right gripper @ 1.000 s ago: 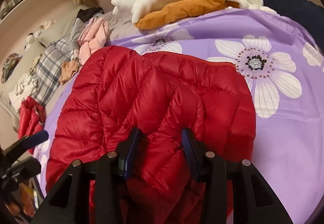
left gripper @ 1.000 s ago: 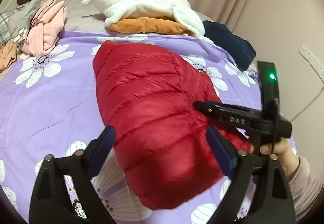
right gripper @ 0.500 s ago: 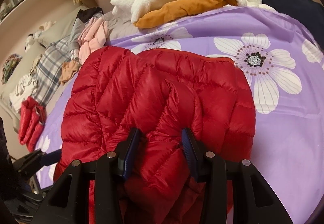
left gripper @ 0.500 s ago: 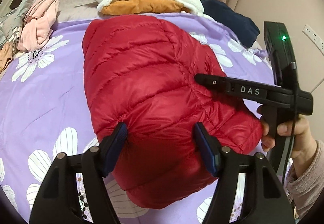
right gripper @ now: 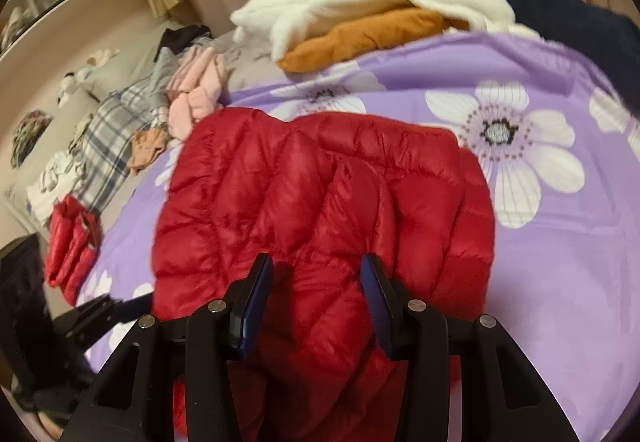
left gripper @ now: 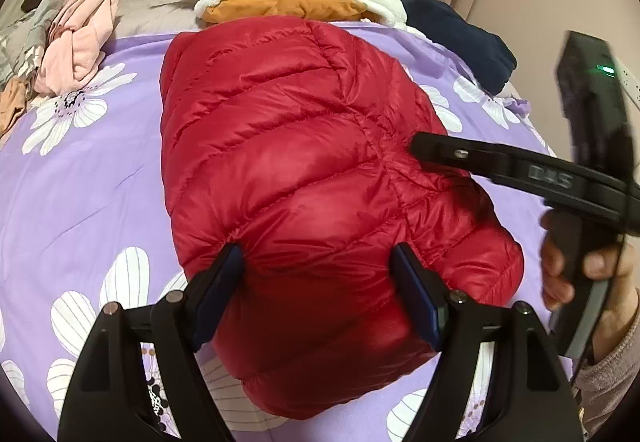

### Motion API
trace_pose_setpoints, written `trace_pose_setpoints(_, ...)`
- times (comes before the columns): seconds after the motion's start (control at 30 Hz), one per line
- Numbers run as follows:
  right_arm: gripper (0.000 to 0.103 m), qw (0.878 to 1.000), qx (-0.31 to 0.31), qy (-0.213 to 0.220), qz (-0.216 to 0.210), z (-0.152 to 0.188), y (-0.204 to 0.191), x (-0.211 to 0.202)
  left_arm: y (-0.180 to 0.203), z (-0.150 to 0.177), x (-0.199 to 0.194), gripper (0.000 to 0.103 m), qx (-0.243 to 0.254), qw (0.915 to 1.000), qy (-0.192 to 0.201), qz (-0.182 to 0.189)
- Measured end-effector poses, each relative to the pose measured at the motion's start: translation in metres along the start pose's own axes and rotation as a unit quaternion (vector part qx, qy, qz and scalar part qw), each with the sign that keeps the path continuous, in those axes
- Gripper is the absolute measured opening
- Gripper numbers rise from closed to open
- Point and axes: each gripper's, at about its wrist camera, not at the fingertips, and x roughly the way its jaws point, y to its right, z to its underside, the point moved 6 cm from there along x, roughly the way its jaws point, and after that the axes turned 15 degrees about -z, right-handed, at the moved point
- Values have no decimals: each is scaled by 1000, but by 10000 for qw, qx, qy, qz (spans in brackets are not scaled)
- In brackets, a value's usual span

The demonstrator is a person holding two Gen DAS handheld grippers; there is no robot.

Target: Fold large clothes

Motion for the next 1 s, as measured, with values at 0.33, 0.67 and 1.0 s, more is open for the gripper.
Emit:
trace_pose_setpoints(0.33,46,9947,-942,-352,214,26,-32,-8,-1,0,0,76,-38,10000,-17,-1)
trace_pose_setpoints(0.67,47,9965,-558,-561,262,43,-8,15,-5,-6,-2,77,-152,9998,-3,127)
trace_pose_setpoints(1.0,48,9977,-456,-475,160,51,-10,12,-17,-49,-2,77,-390,9985,315,210)
